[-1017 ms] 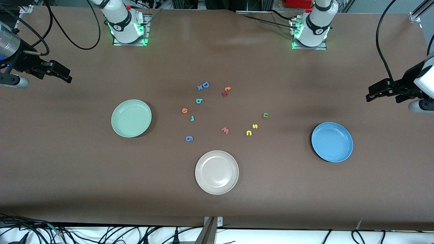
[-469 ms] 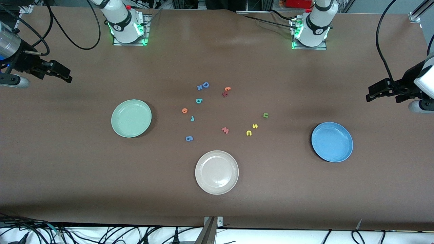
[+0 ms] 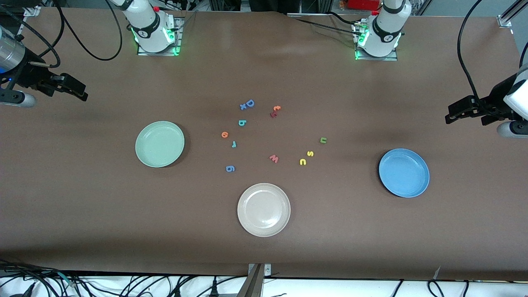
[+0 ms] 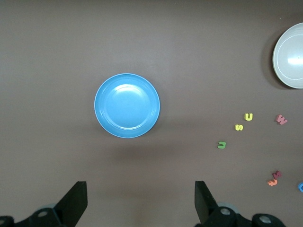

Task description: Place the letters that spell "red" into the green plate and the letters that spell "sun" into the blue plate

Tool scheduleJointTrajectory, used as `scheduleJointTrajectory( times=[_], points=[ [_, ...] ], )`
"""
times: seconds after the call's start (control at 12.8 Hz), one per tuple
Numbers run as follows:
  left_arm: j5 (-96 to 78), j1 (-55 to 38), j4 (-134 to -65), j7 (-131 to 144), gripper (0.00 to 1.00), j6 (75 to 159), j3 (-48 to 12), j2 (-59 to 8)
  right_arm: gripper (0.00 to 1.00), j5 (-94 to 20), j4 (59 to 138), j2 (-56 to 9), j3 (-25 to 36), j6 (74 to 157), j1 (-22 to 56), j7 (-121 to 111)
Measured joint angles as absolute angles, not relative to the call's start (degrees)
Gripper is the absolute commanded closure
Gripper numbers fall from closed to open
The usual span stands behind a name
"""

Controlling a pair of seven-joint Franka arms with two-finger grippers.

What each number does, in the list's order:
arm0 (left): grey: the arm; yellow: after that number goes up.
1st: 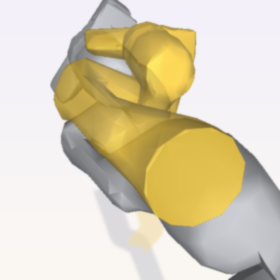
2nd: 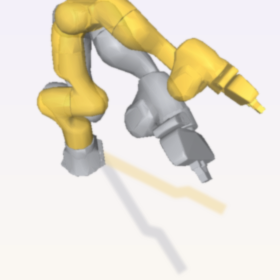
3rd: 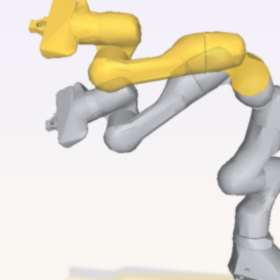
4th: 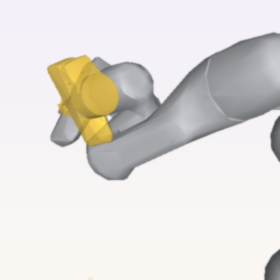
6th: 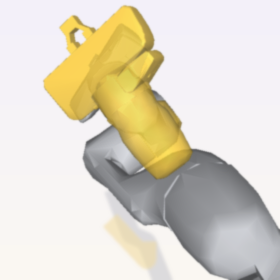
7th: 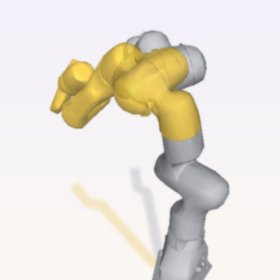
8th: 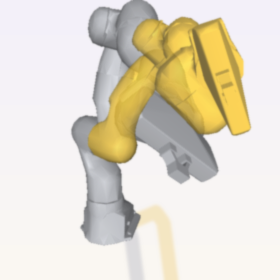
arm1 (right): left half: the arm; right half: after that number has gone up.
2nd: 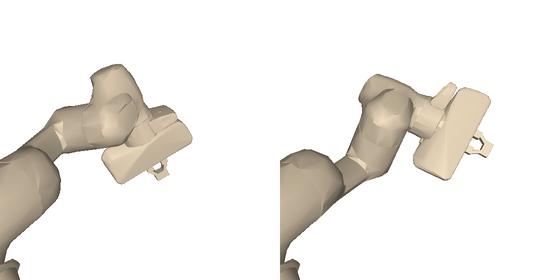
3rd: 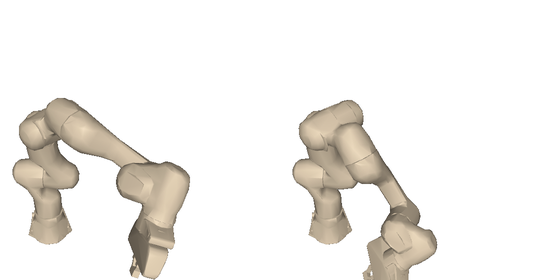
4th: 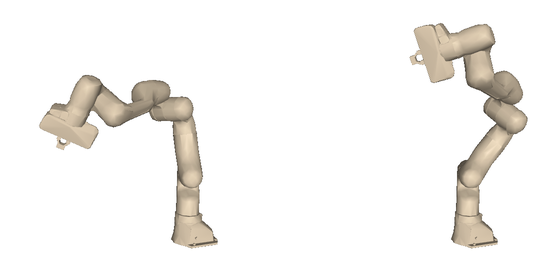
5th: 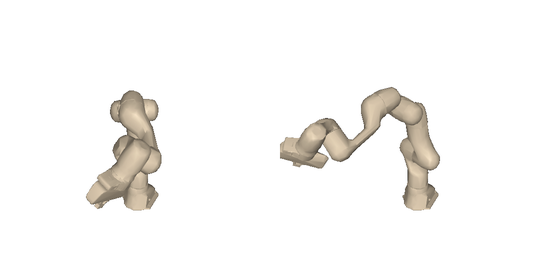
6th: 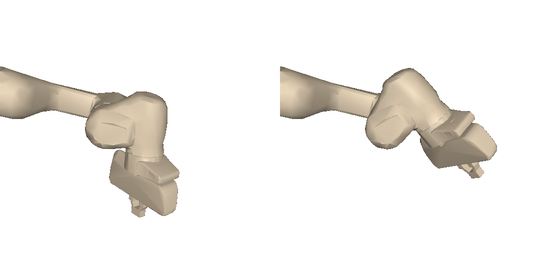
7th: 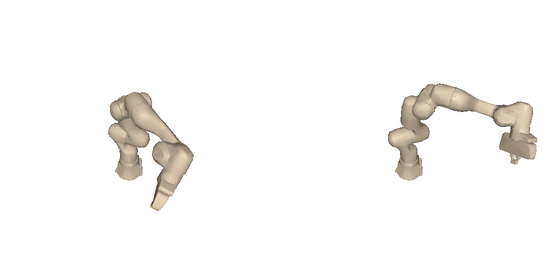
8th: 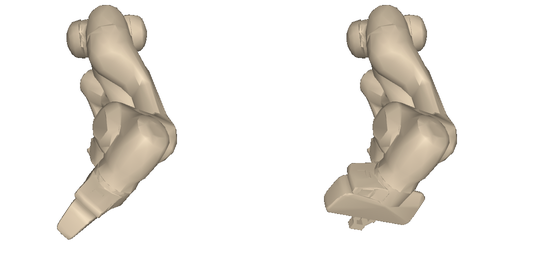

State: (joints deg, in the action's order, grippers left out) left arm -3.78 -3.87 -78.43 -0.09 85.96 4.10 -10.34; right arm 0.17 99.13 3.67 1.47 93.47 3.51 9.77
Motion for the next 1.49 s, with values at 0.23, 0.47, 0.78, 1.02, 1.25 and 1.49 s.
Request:
scheduleJointTrajectory(
  times=[0.23,0.47,0.78,1.02,1.25,1.49],
  points=[
    [-3.8,-3.9,-78.4,-0.1,0.0,86.0,4.1,-10.3,0.0,0.2,99.1,3.7,1.5,93.5,3.5,9.8],
    [-3.8,-3.9,-78.4,-0.1,0.0,86.0,4.1,-10.3,0.0,0.2,99.1,3.7,1.5,93.5,3.5,9.8],
    [-3.8,-3.9,-78.4,-0.1,0.0,86.0,4.1,-10.3,0.0,0.2,99.1,3.7,1.5,93.5,3.5,9.8],
    [-3.8,-3.9,-78.4,-0.1,0.0,86.0,4.1,-10.3,0.0,0.2,99.1,3.7,0.7,93.5,3.5,9.8],
    [-3.8,-3.9,-78.4,-0.1,0.0,86.0,4.1,-10.3,0.0,0.1,99.1,3.6,-1.8,93.5,3.7,9.8],
    [-3.8,-4.1,-78.3,0.8,0.0,86.0,4.0,-10.3,0.0,0.0,99.3,1.5,-6.6,93.5,4.7,11.6]
  ],
)
